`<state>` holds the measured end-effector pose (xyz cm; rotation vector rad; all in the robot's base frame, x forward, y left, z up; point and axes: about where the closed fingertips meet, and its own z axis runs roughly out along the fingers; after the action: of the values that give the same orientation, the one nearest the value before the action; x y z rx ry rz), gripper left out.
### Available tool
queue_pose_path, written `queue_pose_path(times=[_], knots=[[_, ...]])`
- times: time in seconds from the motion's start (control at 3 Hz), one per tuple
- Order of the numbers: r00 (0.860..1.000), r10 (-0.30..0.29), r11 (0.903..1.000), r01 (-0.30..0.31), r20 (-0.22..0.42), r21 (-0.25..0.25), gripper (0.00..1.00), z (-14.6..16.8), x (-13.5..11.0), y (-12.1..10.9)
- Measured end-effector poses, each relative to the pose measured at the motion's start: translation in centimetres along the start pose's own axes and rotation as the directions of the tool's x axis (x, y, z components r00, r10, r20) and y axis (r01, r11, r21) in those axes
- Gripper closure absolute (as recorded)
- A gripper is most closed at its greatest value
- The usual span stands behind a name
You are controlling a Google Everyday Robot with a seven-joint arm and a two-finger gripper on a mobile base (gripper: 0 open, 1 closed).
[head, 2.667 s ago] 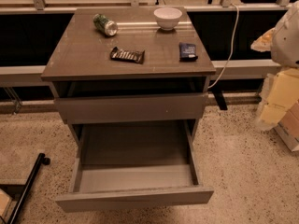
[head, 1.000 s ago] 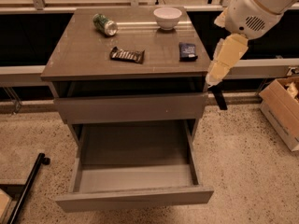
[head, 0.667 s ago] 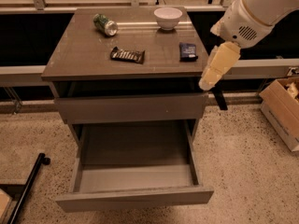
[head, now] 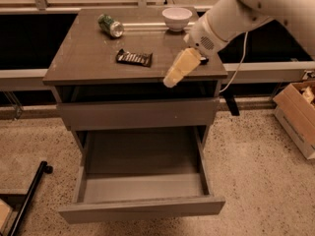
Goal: Place rxbar chocolate into middle drawer
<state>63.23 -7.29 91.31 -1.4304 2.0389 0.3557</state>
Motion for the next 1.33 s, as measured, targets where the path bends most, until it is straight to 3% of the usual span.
queue_pose_path(times=[0.67, 1.33], knots=[[0.990, 0.047, 0.9981, -0.042, 0.130, -0.045, 0.00, 7.9, -5.8, -4.7], [0.983, 0.046, 0.9970, -0.034, 0.177, -0.070, 0.00, 14.0, -9.8, -7.2]])
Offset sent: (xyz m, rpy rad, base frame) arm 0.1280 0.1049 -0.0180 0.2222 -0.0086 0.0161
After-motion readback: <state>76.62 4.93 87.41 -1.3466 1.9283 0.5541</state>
